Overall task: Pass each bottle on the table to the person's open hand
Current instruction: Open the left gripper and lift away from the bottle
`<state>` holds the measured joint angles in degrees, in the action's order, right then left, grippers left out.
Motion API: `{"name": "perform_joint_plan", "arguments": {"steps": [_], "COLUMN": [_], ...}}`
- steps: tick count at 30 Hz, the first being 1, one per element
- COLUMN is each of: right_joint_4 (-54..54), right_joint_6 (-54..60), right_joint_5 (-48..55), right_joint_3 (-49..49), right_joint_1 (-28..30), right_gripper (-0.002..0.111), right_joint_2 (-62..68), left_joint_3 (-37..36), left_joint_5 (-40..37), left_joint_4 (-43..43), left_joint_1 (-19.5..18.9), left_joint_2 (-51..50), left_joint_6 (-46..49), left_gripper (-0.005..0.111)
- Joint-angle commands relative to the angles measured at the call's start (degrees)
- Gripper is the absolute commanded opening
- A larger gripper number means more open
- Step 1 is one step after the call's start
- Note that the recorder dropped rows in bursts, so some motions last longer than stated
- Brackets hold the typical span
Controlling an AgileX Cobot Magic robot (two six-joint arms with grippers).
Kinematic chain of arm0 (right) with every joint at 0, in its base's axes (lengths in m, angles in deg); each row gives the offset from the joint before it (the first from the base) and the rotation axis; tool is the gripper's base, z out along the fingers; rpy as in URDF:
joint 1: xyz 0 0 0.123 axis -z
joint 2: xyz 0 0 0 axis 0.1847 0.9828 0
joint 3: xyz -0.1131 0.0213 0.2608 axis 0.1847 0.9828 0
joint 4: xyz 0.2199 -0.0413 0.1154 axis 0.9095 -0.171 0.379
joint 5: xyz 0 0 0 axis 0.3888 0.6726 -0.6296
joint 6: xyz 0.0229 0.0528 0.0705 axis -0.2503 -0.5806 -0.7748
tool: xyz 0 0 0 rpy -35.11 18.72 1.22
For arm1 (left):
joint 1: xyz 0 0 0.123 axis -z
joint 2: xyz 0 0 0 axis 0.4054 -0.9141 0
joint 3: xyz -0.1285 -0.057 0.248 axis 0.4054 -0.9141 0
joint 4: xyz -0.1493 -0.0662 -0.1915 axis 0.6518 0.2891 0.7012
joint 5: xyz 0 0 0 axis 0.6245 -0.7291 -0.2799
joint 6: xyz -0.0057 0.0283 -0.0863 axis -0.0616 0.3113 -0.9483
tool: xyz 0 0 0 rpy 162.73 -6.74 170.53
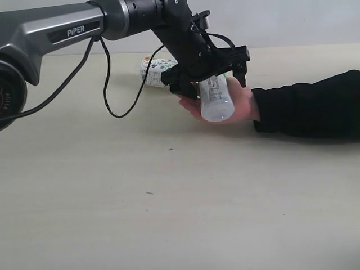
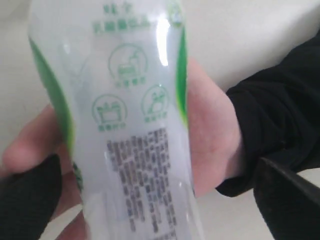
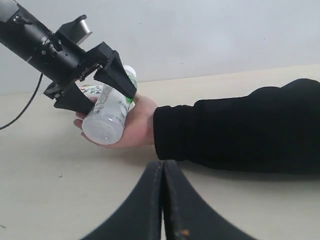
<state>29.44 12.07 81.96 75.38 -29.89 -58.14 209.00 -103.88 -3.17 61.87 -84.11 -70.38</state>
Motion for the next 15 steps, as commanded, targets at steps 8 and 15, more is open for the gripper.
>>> {"name": "perform_joint_plan", "arguments": {"steps": [8,15], "right_joint_4": [-0.02,-0.02], "right_joint_6": [0.03,0.03], "right_joint_5": [-0.91,-0.77], "right_joint_3": [0.28,0.28], "right_joint_1": [-0.05,-0.05], "right_gripper": [0.000,0.000], "right_joint_2": [-0.25,-0.25], "left_joint_3": [0.34,0.34], "left_joint_5": [-5.81,-12.82], "left_joint_4": [-5.34,-13.90], "left_joint_1": [-0.41,-0.41], "left_joint_2": [8.15,11.61], "left_joint_6": [14.39,16.07], "left_gripper": [0.105,0.105]}}
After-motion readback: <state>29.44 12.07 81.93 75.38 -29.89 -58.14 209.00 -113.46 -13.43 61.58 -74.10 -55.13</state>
